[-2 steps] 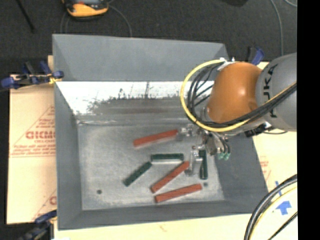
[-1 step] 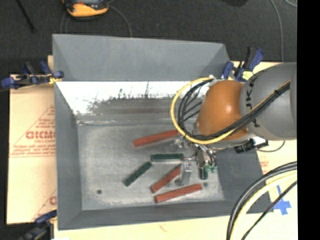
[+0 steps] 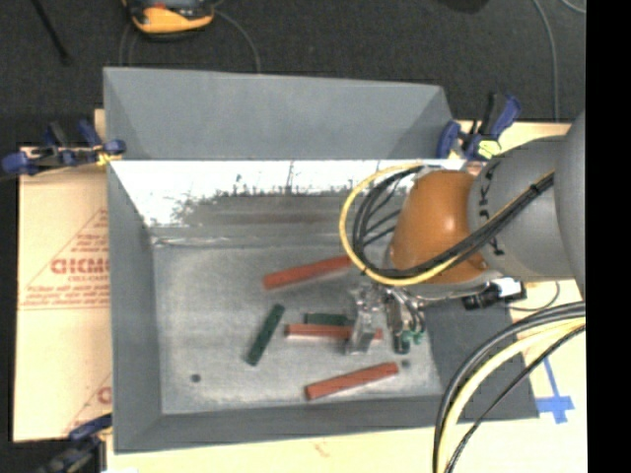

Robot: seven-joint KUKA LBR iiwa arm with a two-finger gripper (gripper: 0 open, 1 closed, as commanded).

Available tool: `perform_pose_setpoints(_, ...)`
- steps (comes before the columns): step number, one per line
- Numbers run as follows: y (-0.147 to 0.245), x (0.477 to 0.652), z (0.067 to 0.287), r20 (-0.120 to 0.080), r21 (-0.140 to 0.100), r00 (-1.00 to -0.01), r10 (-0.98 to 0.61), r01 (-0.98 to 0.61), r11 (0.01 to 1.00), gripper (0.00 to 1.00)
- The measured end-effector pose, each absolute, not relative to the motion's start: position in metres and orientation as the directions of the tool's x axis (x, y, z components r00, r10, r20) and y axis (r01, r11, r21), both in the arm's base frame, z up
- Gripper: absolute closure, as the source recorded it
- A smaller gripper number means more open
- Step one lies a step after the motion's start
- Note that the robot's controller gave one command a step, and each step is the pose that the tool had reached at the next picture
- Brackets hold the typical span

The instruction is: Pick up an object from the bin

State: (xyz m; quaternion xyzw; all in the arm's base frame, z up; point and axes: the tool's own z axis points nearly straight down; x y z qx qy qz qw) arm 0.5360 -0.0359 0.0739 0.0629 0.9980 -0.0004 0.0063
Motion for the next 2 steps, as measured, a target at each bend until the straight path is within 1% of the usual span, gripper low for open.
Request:
perform_pose_setpoints(1, -0.036, 0.536, 0.074, -0.013, 0.0, -0.992, 0.125, 0.125, 0.992, 1.0)
perform_pose_setpoints(2, -0.04, 0.524, 0.093, -0.002, -0.001, -1.0, -0.007, -0.007, 1.0, 1.0)
